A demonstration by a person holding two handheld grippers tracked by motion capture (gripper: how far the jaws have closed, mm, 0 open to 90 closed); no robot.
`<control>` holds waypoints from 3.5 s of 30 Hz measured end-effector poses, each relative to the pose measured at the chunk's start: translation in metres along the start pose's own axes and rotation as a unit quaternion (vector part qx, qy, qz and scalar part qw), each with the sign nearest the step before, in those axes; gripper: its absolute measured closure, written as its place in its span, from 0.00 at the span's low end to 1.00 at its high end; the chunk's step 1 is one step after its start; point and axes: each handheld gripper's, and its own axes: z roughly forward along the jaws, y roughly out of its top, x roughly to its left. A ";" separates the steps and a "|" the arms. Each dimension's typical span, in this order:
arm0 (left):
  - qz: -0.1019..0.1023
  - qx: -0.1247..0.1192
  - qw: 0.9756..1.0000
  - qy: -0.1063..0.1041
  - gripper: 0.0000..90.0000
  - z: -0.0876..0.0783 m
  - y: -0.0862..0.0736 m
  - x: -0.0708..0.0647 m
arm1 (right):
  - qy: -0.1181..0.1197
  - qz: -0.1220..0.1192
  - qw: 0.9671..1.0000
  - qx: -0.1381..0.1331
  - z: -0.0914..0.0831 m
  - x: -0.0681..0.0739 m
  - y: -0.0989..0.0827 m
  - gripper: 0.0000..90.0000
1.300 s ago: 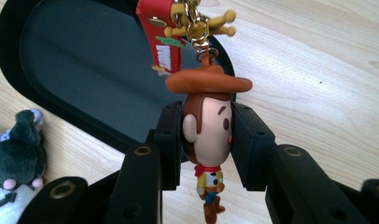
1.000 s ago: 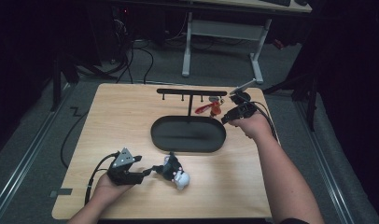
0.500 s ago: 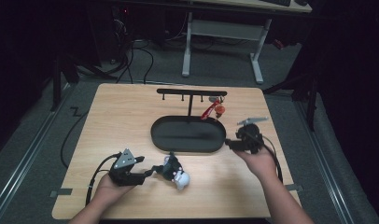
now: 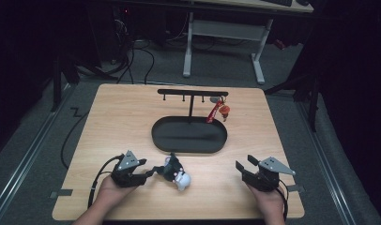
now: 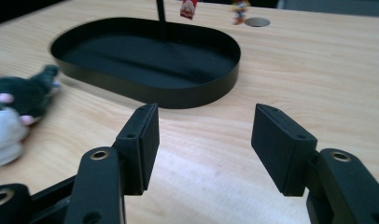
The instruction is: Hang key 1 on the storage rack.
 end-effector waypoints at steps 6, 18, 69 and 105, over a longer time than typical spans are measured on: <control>0.006 0.000 1.000 0.004 0.74 -0.003 -0.003 -0.003 | 0.015 0.022 1.000 0.012 0.005 -0.007 -0.007 0.47; 0.008 0.022 0.998 0.053 1.00 0.001 -0.004 -0.009 | 0.033 0.016 0.999 0.034 0.011 -0.001 -0.007 0.49; 0.073 0.039 0.996 -0.045 0.91 0.057 0.042 -0.090 | 0.052 0.033 0.997 0.044 0.011 -0.007 -0.009 0.49; 0.048 0.015 0.999 0.021 0.56 0.027 0.034 -0.042 | 0.012 0.055 0.997 0.047 0.001 -0.026 -0.014 0.56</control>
